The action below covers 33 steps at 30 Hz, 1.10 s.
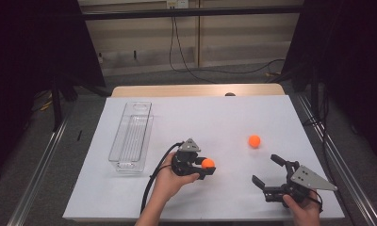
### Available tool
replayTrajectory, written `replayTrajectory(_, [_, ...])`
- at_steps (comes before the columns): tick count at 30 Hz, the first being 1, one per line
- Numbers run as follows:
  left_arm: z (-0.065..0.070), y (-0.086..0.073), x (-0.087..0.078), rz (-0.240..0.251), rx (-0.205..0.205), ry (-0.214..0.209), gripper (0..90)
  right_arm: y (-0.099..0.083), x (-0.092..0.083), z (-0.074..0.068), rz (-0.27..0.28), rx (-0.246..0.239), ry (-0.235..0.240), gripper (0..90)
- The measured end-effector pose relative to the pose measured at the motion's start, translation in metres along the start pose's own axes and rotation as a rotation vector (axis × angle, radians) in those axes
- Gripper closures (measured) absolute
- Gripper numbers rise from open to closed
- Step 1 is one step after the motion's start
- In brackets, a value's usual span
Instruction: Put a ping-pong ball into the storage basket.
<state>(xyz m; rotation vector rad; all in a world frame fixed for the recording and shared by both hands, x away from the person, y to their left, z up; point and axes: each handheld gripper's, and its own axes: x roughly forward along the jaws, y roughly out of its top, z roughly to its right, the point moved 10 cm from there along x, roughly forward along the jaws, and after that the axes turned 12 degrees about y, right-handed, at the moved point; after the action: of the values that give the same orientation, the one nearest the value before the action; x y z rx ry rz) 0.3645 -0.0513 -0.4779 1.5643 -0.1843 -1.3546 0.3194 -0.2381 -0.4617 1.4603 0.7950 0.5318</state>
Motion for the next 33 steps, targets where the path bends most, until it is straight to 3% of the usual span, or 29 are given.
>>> replayTrajectory(33, [-0.009, 0.02, -0.01, 0.006, -0.013, 0.0, 50.8, 0.0, 0.0, 0.002, 0.004, 0.011, -0.016, 1.0])
